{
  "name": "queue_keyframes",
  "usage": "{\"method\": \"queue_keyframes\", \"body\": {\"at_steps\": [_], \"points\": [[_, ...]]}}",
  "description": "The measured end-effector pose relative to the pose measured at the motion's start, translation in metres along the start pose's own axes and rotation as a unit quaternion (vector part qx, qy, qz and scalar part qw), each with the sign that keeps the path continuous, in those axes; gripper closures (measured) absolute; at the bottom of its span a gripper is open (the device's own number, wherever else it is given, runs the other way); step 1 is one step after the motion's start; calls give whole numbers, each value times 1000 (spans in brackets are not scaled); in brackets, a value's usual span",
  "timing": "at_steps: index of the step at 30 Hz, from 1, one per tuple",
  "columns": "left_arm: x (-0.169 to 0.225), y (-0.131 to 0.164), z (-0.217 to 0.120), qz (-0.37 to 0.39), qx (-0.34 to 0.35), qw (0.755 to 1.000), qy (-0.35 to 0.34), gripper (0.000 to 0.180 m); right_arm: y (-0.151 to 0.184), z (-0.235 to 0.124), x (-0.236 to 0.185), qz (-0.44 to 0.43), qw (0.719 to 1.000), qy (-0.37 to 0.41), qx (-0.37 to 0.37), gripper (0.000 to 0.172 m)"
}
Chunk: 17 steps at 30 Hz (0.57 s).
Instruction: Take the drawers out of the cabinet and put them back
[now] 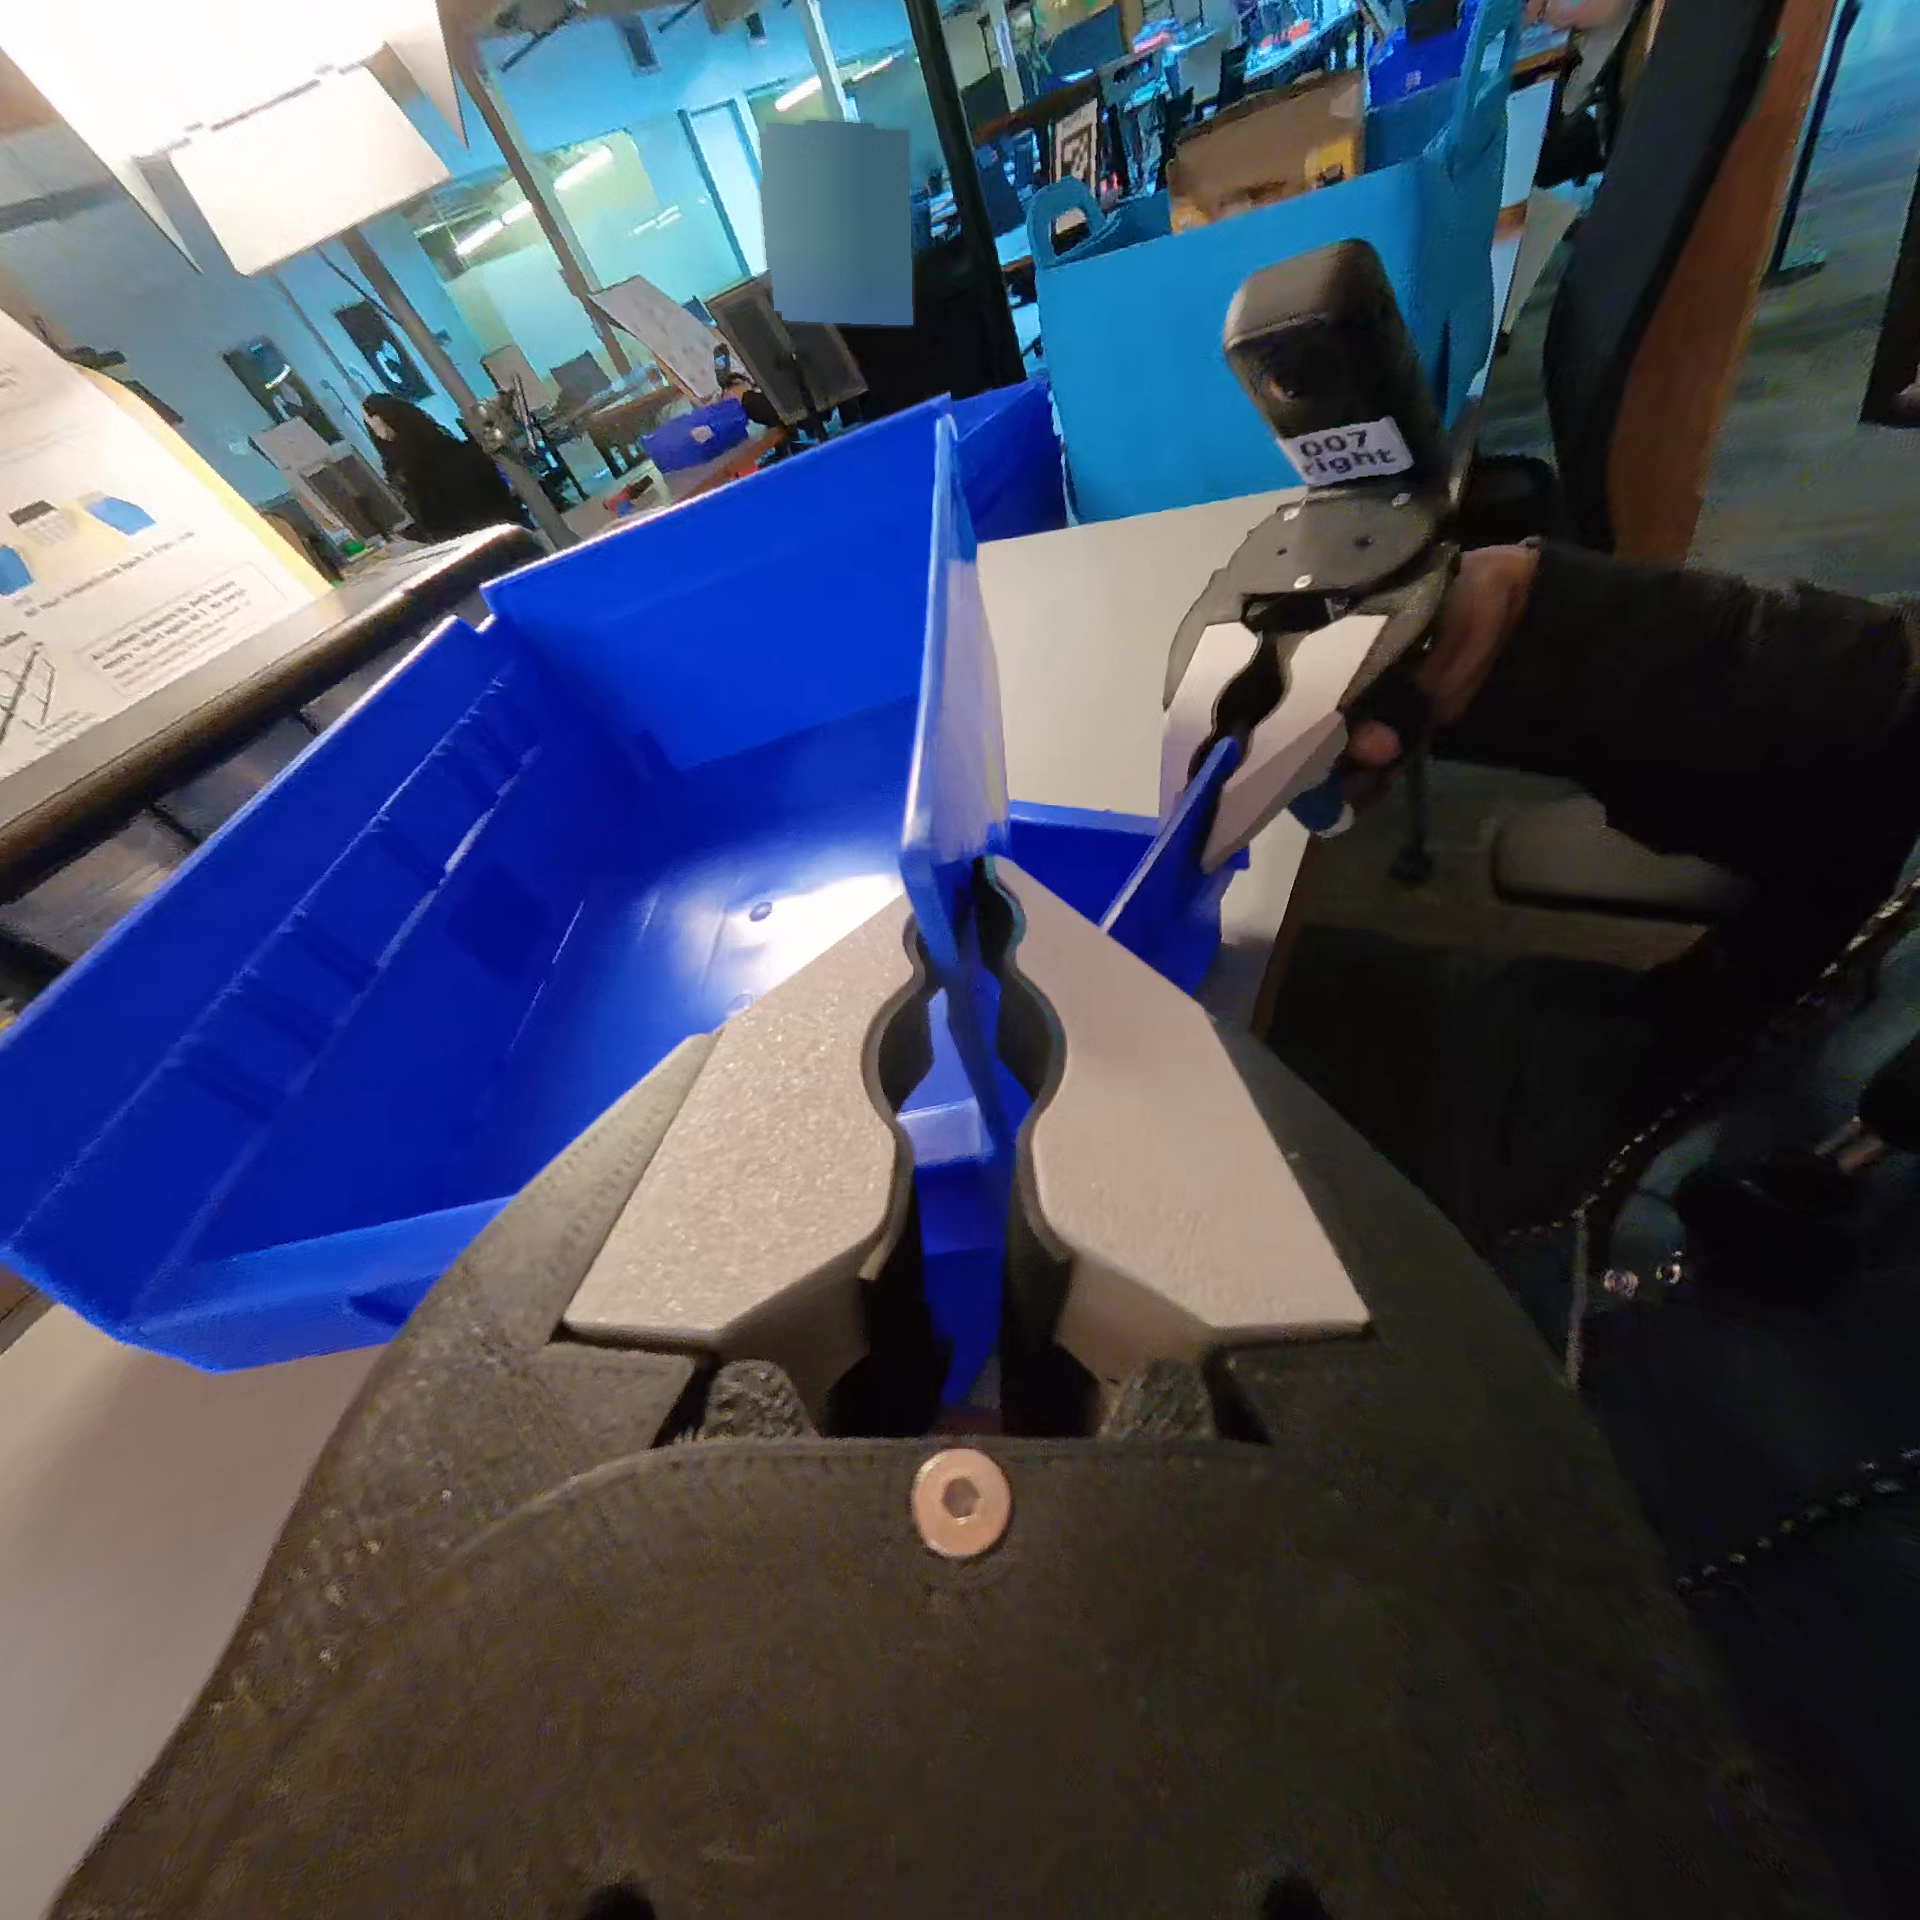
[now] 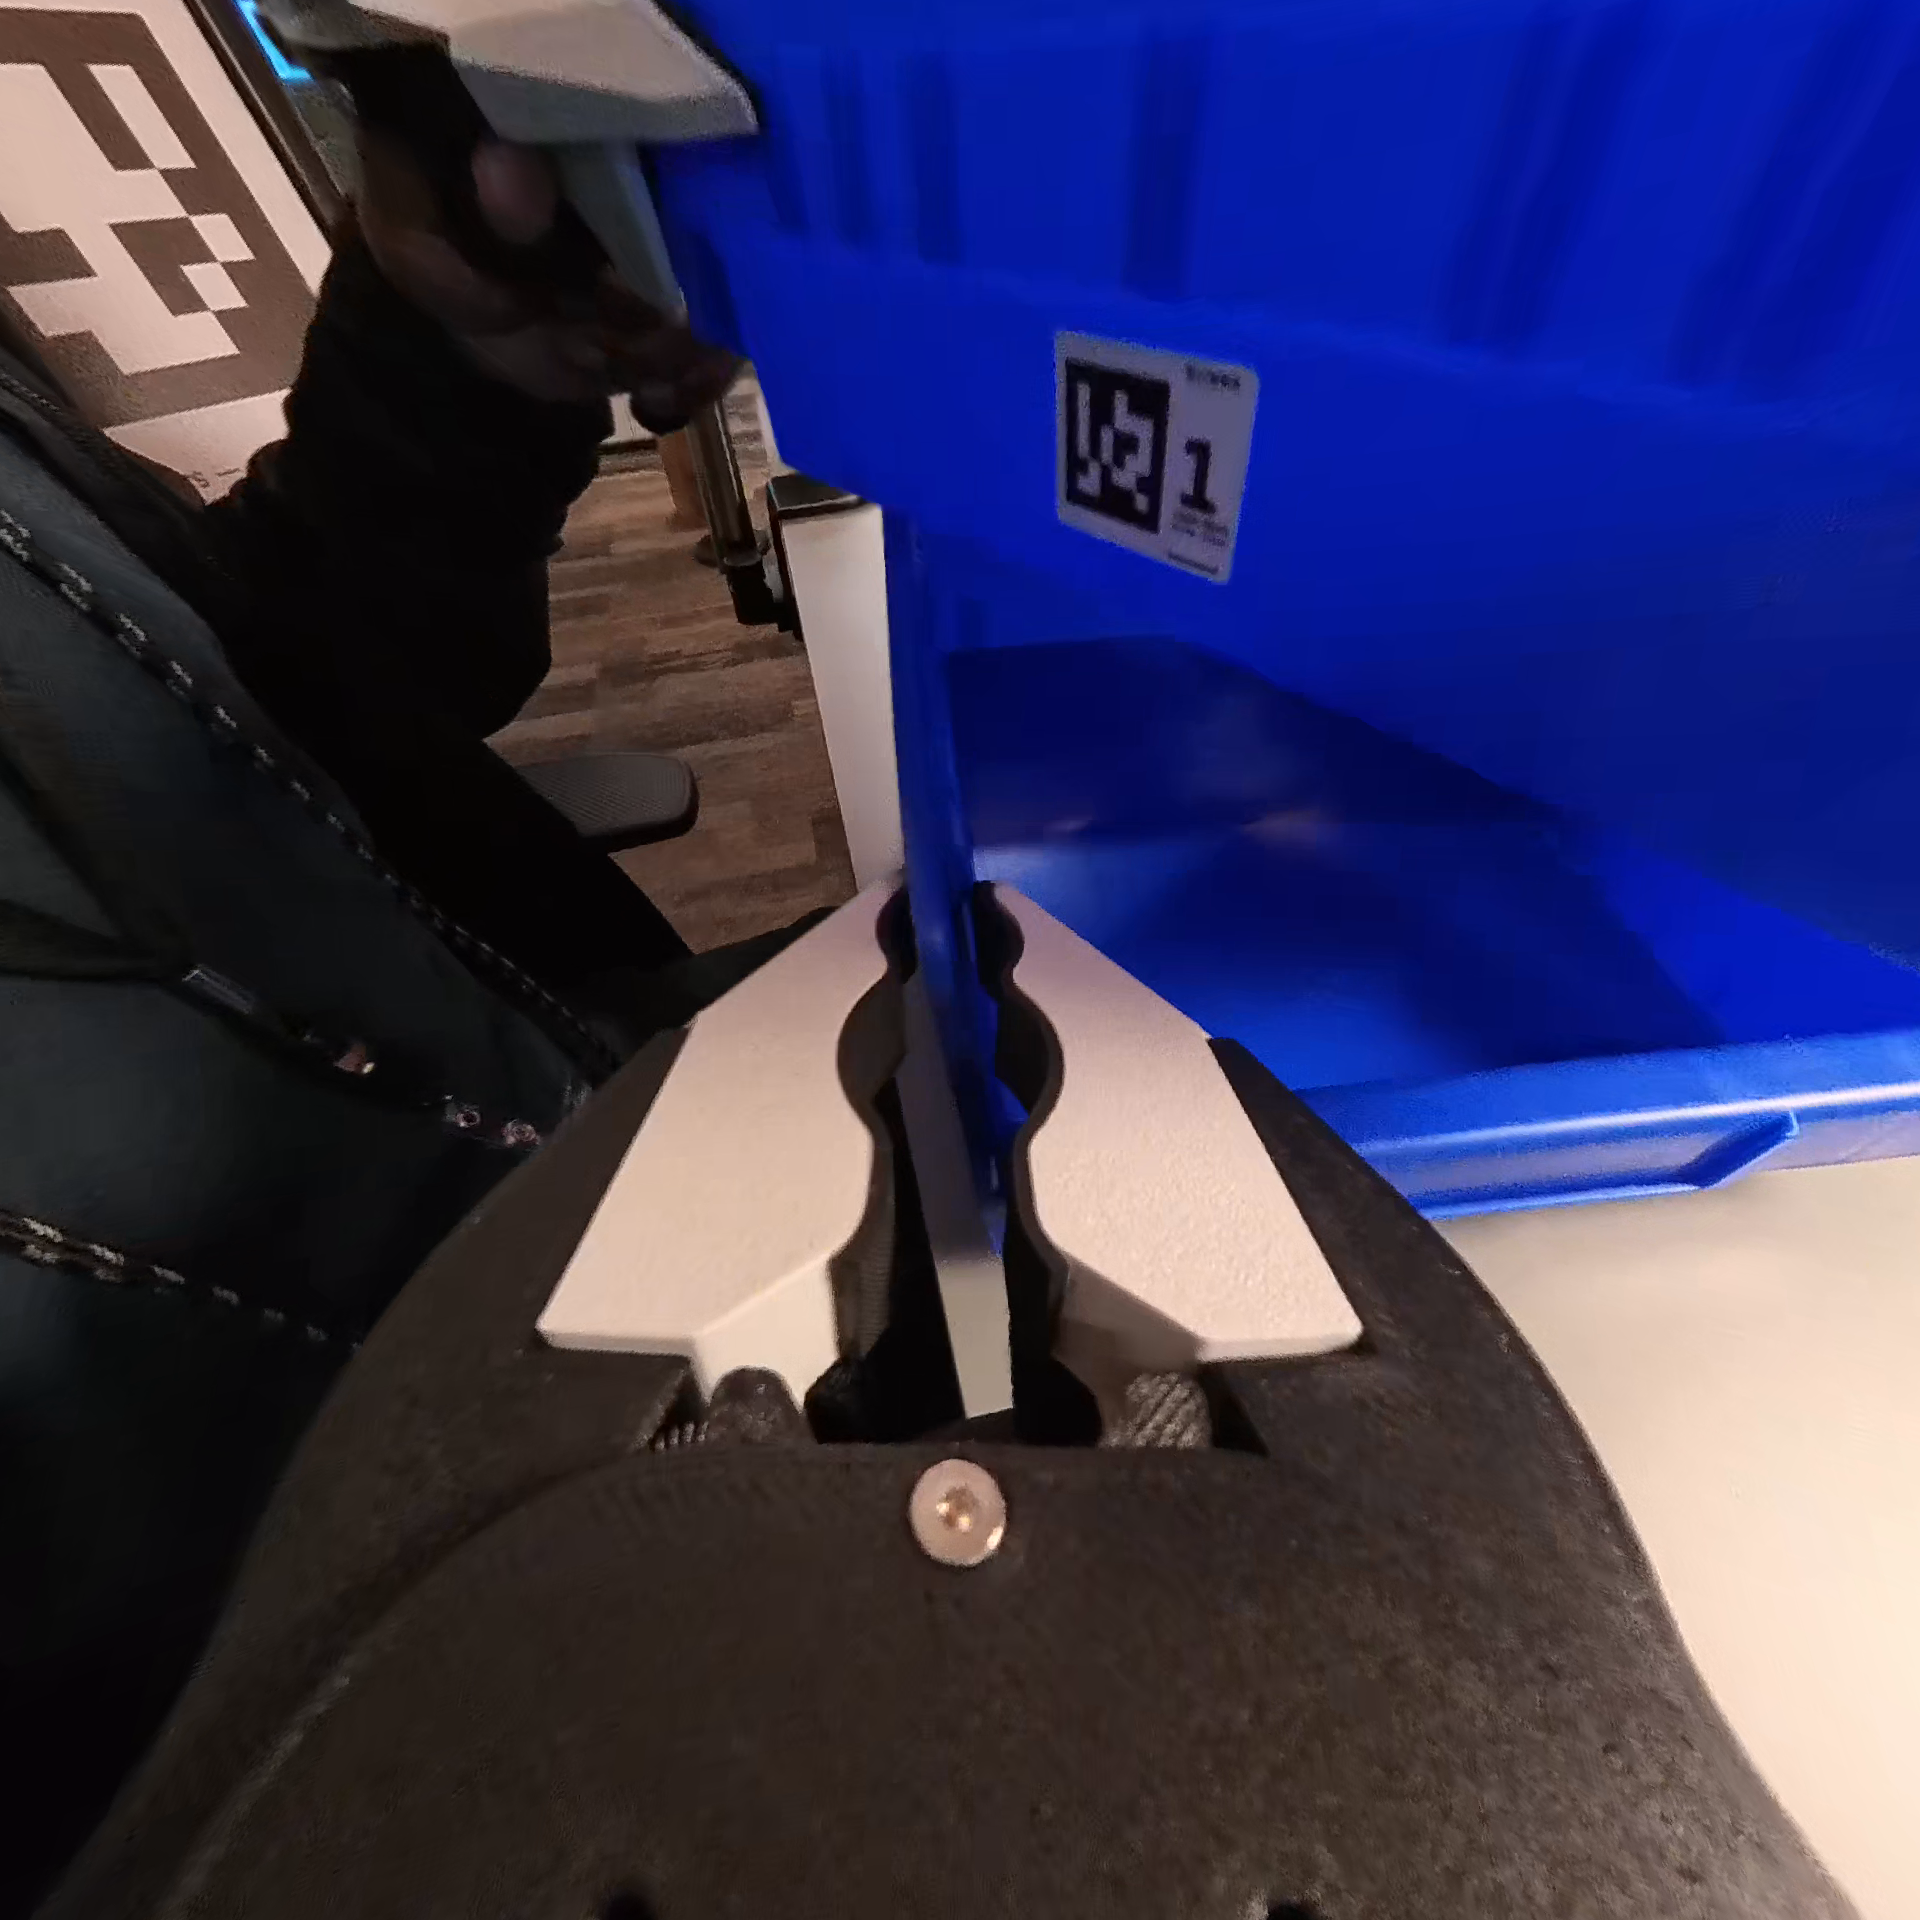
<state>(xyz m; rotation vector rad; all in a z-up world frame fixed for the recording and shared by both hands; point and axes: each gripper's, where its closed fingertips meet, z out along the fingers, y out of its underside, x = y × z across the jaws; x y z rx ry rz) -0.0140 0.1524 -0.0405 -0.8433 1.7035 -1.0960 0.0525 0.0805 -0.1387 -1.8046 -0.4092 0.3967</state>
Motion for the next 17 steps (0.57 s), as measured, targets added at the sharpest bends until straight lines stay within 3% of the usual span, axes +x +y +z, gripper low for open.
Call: {"method": "queue_keyframes", "body": {"at_steps": [3,5,8,10,14,17], "points": [[3,-1,-1,-2,11,1000,7,170,-4,-11,-4,-8,1000,-1,12,155],[0,-7,-11,-7,29,1000,5,147,-9,-22,-6,-21,1000,1,19,152],[-11,-23,-41,-46,81,996,8,134,-26,-42,-6,-47,999,6,27,147],[-37,-28,-63,-99,105,989,-27,130,-44,-55,-3,-77,997,13,29,142],[-102,19,-84,-213,8,967,-138,120,-95,-74,2,-119,992,-12,30,140],[-114,70,-73,-260,-99,950,-139,113,-126,-74,14,-155,988,-16,-14,136]]}}
